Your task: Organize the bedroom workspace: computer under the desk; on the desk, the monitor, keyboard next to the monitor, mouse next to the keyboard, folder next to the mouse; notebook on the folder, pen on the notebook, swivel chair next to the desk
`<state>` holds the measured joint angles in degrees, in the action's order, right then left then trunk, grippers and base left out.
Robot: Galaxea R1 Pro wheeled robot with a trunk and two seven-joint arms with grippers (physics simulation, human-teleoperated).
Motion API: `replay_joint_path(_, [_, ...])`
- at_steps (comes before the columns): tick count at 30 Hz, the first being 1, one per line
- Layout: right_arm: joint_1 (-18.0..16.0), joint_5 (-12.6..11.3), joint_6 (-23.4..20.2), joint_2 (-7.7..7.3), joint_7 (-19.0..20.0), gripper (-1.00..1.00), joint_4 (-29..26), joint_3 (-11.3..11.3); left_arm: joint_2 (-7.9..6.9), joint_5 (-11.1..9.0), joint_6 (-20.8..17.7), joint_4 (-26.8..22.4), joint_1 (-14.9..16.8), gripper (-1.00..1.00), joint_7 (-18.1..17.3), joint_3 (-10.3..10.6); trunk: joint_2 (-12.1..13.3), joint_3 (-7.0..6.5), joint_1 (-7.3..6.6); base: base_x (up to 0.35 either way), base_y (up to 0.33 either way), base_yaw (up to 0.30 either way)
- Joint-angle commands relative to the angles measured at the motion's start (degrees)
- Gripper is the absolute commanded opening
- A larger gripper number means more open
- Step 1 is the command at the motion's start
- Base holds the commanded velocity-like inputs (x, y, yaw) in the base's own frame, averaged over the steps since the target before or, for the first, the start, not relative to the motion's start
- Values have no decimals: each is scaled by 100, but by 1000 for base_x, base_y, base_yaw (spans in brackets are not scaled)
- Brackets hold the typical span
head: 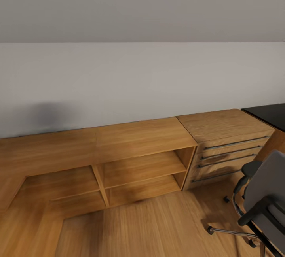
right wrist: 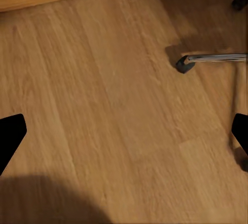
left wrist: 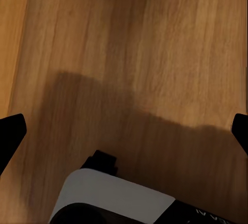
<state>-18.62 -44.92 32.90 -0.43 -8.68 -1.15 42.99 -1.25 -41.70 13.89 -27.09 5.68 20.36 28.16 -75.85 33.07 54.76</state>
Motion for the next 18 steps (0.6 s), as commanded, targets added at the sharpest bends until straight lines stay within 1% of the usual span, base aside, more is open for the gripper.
replay_joint_path(1, [-1,-1,-3,-1,-52,100,-8,47,-7,-50,24,-7,3,100,38,49,-3,8,3,244,57,-250])
replay_joint_path(7, [-1,0,-3,-1,-54,100,-8,48,-7,-56,18,-7,3,100,37,49,-3,18,3,93,21,-252])
replay_joint_path(18, [-1,-1,-3,-1,-52,100,-8,43,-9,-57,17,-7,3,100,39,49,-3,20,3,11,2,-270])
